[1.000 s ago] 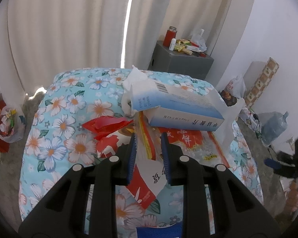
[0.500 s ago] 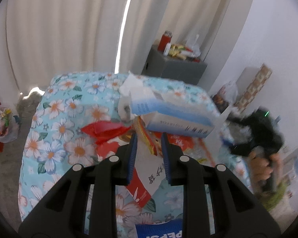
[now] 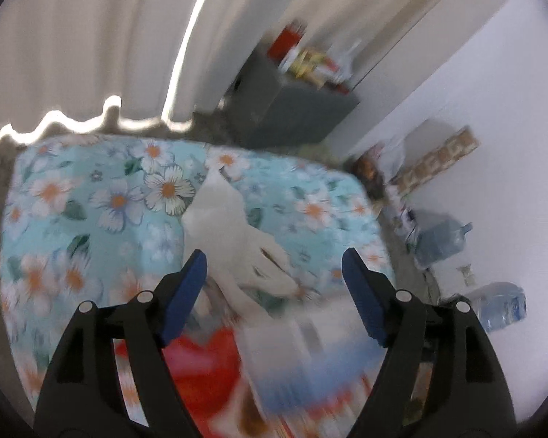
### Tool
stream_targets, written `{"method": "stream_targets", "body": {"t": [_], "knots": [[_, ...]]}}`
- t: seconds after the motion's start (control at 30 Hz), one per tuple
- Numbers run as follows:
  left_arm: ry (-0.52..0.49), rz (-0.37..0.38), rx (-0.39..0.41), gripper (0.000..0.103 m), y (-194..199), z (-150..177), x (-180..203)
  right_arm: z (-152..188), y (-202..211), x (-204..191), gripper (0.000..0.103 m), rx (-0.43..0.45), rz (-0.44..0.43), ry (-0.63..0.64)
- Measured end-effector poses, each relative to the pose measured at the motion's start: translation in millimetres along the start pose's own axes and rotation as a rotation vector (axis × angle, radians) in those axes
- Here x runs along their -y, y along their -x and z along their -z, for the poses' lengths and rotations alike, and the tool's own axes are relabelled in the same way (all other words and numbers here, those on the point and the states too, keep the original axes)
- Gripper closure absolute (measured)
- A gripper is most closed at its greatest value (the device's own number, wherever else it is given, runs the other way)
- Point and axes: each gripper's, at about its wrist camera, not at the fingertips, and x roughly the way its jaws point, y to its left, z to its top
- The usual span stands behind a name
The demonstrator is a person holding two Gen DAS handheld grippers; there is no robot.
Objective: Collect trash
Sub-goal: 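Lift white tissues in both tools and carry them toward the blue wastebasket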
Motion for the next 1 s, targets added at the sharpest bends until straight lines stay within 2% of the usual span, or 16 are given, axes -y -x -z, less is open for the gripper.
{"method": "stream_targets", "body": {"t": [0.07, 0.17, 0.27, 0.33, 0.43, 0.47, 0.5, 0.6, 0.77, 0.87, 1.0], "knots": [[0.011, -0.047, -0.043, 0.031, -27.5, -15.8, -9.5, 3.8, 4.2, 1.9, 0.025, -0.008, 0.003, 0.005], [-0.025, -0.147, -0.099, 0.031, -71.8, -37.4, -19.2, 10.2, 5.1, 3.8, 0.025, -0.015, 0.001, 0.006], [-0.023, -0.203, -0.129, 0.033, -96.8, -49.2, -33.5, 16.2, 4.4, 10.3, 0.025, -0.024, -0.021, -0.019], [0.001, -0.213, -0.130, 0.038, -107.5, -55.9, -41.7, 21.4, 5.0, 14.7, 0.025, -0.032, -0.036, -0.043], [0.031, -0.199, -0.129, 0.055, -114.1, -59.3, -49.2, 28.1, 6.2, 17.1, 0.025, -0.047, -0.061, -0.057], [0.032, -0.192, -0.125, 0.065, -114.8, -57.9, -50.1, 30.7, 7.5, 18.2, 0.025, -0.050, -0.065, -0.066], [0.028, -0.185, -0.120, 0.078, -114.4, -56.0, -49.6, 33.6, 8.2, 19.1, 0.025, -0.051, -0.067, -0.074], [0.017, -0.174, -0.091, 0.096, -109.7, -51.2, -47.9, 44.8, 12.4, 22.3, 0.025, -0.050, -0.092, -0.121], [-0.037, -0.183, -0.018, 0.099, -90.8, -47.1, -40.9, 64.5, 15.3, 30.0, 0.025, -0.057, -0.137, -0.232], [-0.081, -0.187, 0.068, 0.099, -61.3, -45.1, -28.6, 77.5, 10.7, 31.9, 0.025, -0.067, -0.175, -0.292], [-0.129, -0.172, 0.184, 0.099, -19.6, -42.6, -10.2, 77.0, -4.0, 43.0, 0.025, -0.068, -0.191, -0.376]]}}
